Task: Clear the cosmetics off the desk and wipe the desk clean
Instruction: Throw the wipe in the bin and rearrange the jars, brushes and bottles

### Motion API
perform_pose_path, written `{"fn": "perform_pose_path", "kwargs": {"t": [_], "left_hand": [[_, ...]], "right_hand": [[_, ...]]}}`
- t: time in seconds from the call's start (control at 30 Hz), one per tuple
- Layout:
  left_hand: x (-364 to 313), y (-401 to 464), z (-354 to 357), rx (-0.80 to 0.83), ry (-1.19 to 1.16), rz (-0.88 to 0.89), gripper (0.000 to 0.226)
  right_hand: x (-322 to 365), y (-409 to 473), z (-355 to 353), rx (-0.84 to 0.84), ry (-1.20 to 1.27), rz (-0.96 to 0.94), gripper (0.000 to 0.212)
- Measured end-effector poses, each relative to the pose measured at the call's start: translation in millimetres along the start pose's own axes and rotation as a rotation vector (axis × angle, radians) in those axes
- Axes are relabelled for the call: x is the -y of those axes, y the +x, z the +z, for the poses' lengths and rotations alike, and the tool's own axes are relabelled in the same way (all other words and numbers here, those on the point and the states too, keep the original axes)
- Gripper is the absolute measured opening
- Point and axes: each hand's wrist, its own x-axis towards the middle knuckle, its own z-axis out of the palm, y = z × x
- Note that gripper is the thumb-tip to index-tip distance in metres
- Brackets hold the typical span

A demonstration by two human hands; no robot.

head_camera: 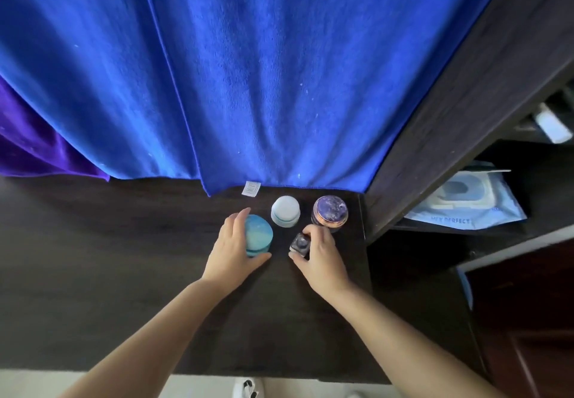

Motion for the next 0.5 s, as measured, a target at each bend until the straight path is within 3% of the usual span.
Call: {"fn": "perform_pose_path", "kwargs": {"t": [0.1, 0.2, 0.37, 0.5], "left_hand": [[-22, -1, -16, -0.079, 0.049, 0.126, 0.091], [-84, -4, -41, -0.239, -0.030, 0.318, 0.059], [-229, -38, -67, -0.310, -0.197, 0.678, 0.025], [-329, -38, -51, -0.383, -0.096, 0.910, 0.024]], "right_hand": [[15, -8, -32, 0.022, 0.023, -0.061, 0.038], [35, -24, -96, -0.032, 0.029, -0.226, 0.031], [47, -66, -249, -0.289, 0.066, -0.448, 0.020], [23, -52, -357, -0.543, 0.032, -0.439, 0.012]]}}
